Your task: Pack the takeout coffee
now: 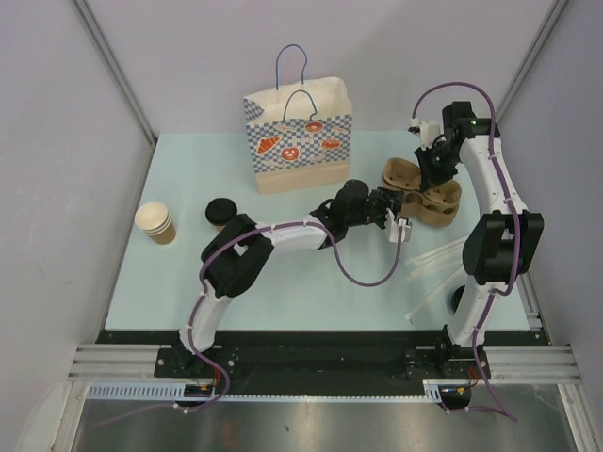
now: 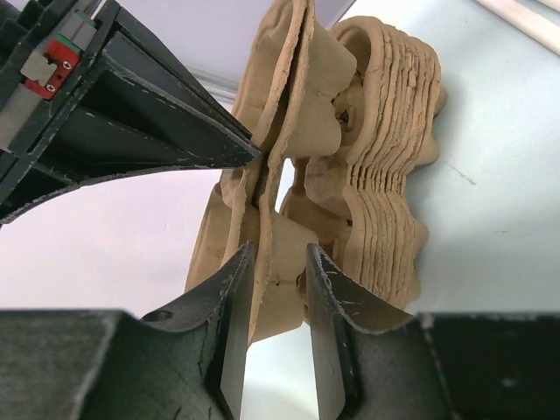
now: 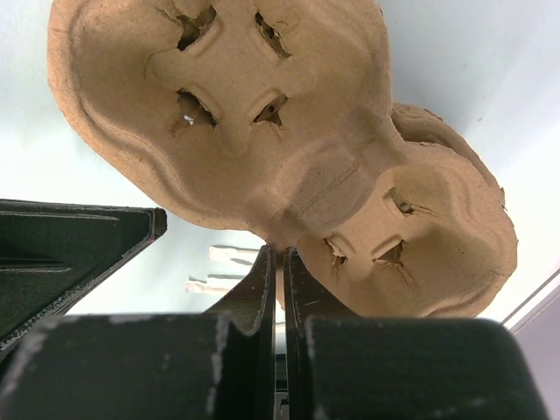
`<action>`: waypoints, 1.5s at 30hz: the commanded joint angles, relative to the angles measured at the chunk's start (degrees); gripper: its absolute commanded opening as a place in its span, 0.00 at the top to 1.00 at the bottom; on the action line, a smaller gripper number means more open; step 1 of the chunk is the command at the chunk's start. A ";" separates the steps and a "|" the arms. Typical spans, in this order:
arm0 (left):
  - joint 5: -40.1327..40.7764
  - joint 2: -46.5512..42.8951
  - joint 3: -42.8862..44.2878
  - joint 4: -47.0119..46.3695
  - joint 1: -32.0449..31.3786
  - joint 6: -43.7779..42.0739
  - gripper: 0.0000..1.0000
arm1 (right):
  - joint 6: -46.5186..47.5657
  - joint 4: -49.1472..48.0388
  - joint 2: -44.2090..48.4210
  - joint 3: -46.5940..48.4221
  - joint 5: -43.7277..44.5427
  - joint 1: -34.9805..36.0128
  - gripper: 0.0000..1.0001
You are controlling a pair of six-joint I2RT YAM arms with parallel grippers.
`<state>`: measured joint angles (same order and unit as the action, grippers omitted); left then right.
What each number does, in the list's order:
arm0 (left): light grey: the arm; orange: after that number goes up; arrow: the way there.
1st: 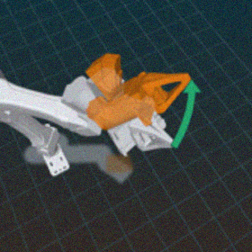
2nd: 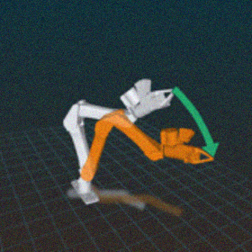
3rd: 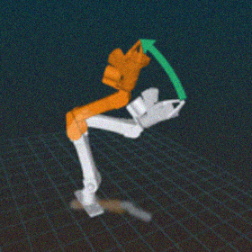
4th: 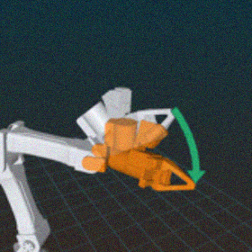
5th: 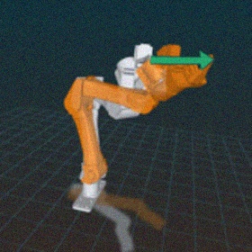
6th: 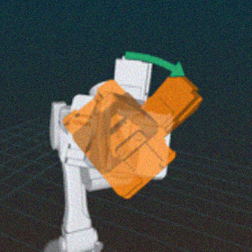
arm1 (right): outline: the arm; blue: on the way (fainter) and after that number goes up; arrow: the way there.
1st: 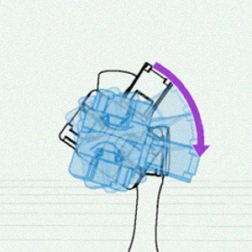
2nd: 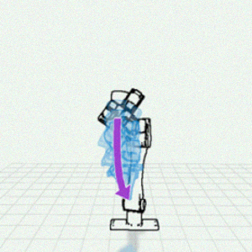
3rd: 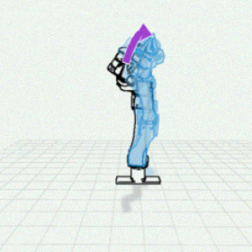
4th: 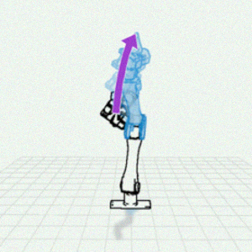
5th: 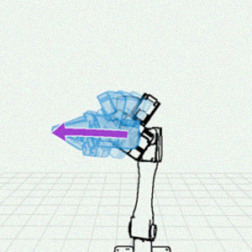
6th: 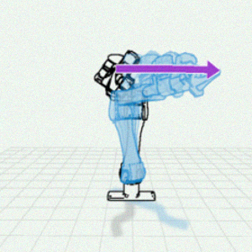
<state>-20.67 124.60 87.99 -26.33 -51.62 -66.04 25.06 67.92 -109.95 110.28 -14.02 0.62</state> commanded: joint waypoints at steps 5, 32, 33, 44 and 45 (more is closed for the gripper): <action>0.71 0.56 1.49 -1.09 -0.07 -3.04 0.66 | 0.43 0.28 2.29 1.34 -1.62 -0.18 1.00; 4.23 5.39 9.22 6.46 -0.50 -5.41 0.99 | 1.48 1.78 1.32 6.00 -1.80 -0.18 1.00; 4.49 5.83 10.35 7.59 -0.59 -5.50 0.99 | 1.48 1.95 1.23 6.09 -1.71 -0.18 1.00; 7.22 8.91 14.32 11.46 -1.38 -9.98 1.00 | 3.41 1.34 2.28 3.55 1.89 1.74 1.00; 7.22 9.00 14.75 12.17 -1.47 -10.25 1.00 | 3.42 1.16 2.55 3.28 2.76 2.01 1.00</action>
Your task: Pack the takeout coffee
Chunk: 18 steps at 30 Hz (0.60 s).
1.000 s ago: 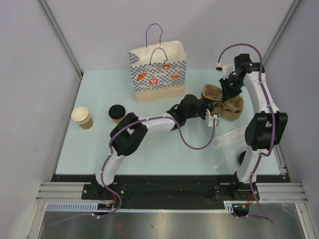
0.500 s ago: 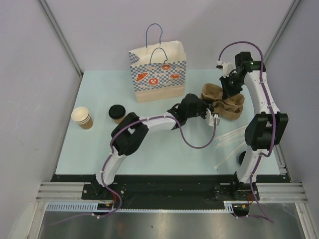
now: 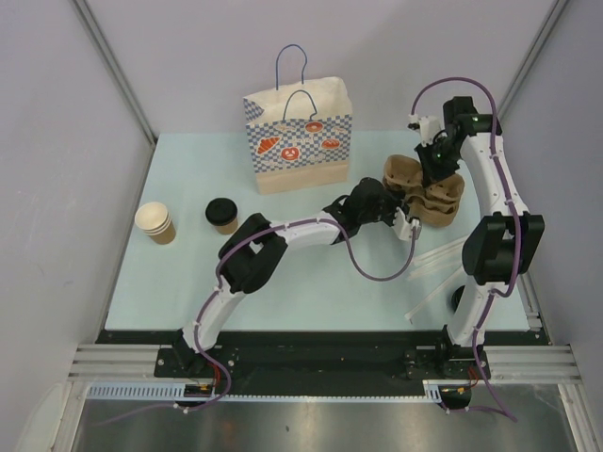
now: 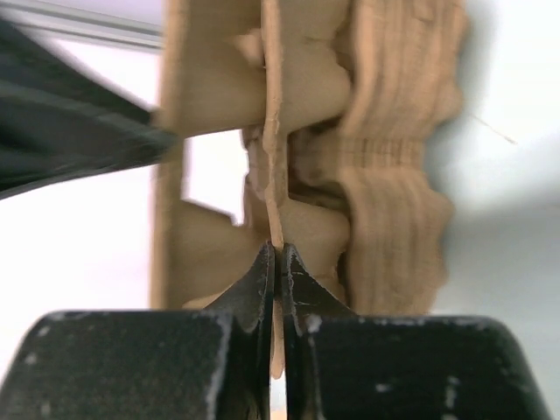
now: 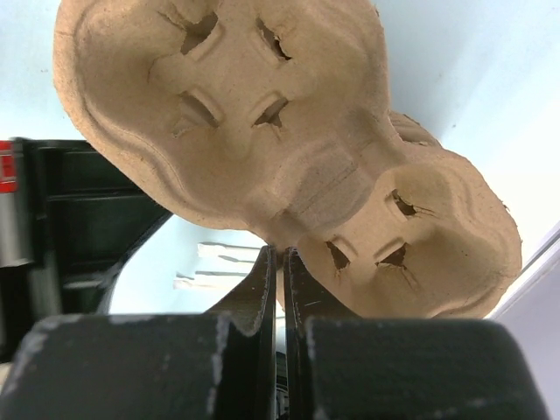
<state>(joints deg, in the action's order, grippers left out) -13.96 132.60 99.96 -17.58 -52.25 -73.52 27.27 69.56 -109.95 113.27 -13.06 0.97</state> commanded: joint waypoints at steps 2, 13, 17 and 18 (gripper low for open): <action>0.33 1.09 2.78 4.74 -1.01 -3.47 1.00 | 1.38 -0.83 2.99 -0.51 2.33 2.45 1.00; 2.71 -1.46 -1.26 -3.14 -1.54 0.47 0.77 | 0.42 -1.71 3.78 3.35 4.36 2.37 1.00; 2.53 -4.35 -3.46 -6.23 -1.80 1.97 0.62 | -0.81 -1.18 3.43 7.13 4.01 2.37 1.00; 2.44 -5.06 -4.24 -6.50 -1.89 2.32 0.57 | -1.51 -1.09 3.34 7.92 3.75 2.45 1.00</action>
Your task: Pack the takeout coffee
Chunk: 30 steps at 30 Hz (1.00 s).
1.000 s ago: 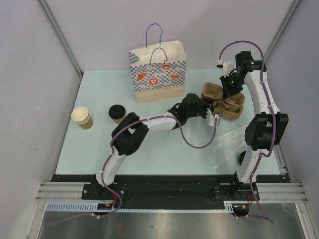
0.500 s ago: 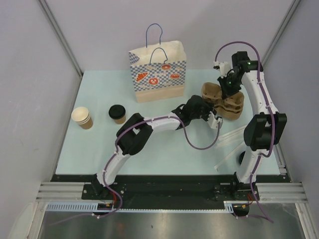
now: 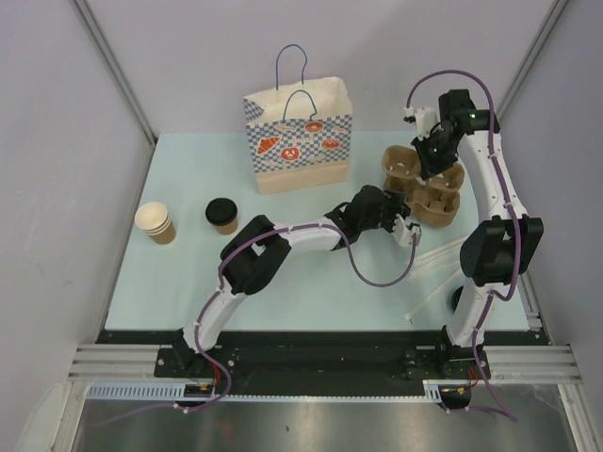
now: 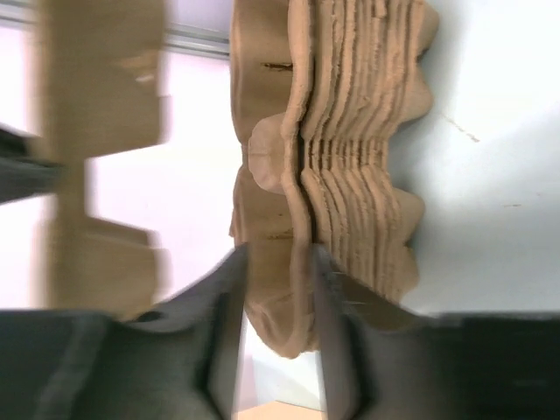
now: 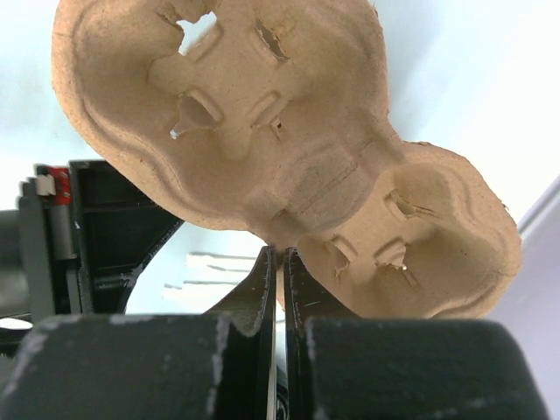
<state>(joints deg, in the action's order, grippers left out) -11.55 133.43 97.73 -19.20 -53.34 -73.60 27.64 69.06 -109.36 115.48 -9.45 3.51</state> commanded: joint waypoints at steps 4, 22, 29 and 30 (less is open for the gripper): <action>-0.40 -9.76 -6.05 -7.07 -2.11 3.55 0.46 | -3.29 -0.94 3.01 8.35 -1.00 0.09 1.00; -7.76 -56.14 -35.94 23.66 1.47 30.68 0.31 | 3.20 -0.24 16.10 -0.51 -7.67 6.33 1.00; -6.22 -77.95 -38.13 37.13 15.97 46.26 0.28 | 7.69 -0.41 20.94 -6.93 -5.32 20.12 1.00; -5.85 -81.80 -38.40 37.65 20.34 48.79 0.27 | 7.69 -0.68 21.12 -7.28 -4.62 22.05 1.00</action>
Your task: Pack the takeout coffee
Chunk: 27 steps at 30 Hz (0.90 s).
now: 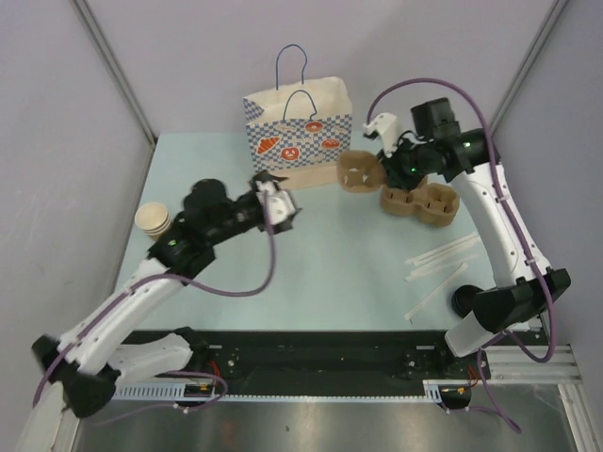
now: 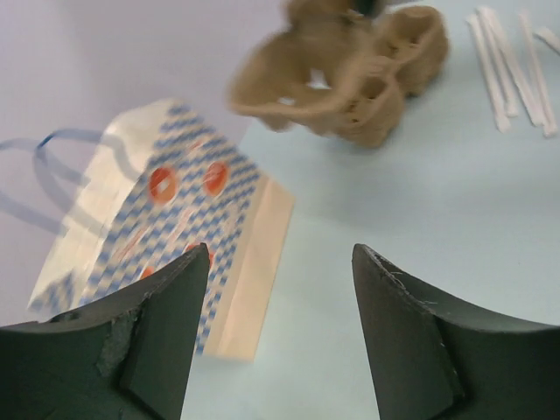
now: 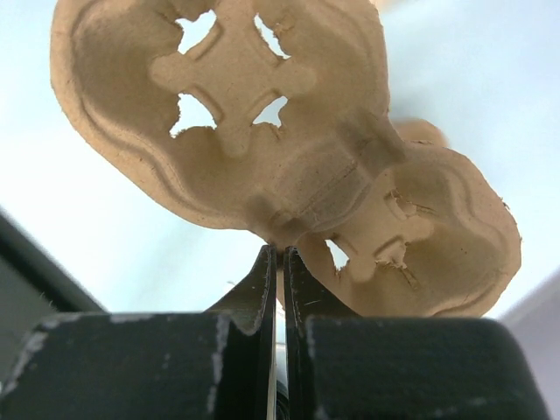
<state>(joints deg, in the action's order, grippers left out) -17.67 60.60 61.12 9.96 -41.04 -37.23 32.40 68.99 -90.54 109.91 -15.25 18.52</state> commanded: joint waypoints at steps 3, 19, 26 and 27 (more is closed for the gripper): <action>0.80 -13.91 -1.27 11.12 17.52 18.22 0.26 | 3.19 -0.79 1.16 -2.06 3.46 15.38 1.00; -22.73 1.35 23.93 35.65 59.39 34.68 0.12 | 2.22 -17.39 -21.32 0.65 5.84 48.36 1.00; -26.71 5.93 25.28 35.14 64.06 34.25 0.09 | 8.99 -20.38 -31.44 7.33 4.17 48.71 1.00; -26.80 5.76 25.10 34.87 64.15 34.07 0.09 | 9.69 -20.47 -32.41 8.38 4.43 48.80 1.00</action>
<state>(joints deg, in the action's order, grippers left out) -39.13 67.64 84.82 44.75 22.13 -4.25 37.43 53.36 -120.27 112.36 -10.96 67.83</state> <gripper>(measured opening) 0.903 0.020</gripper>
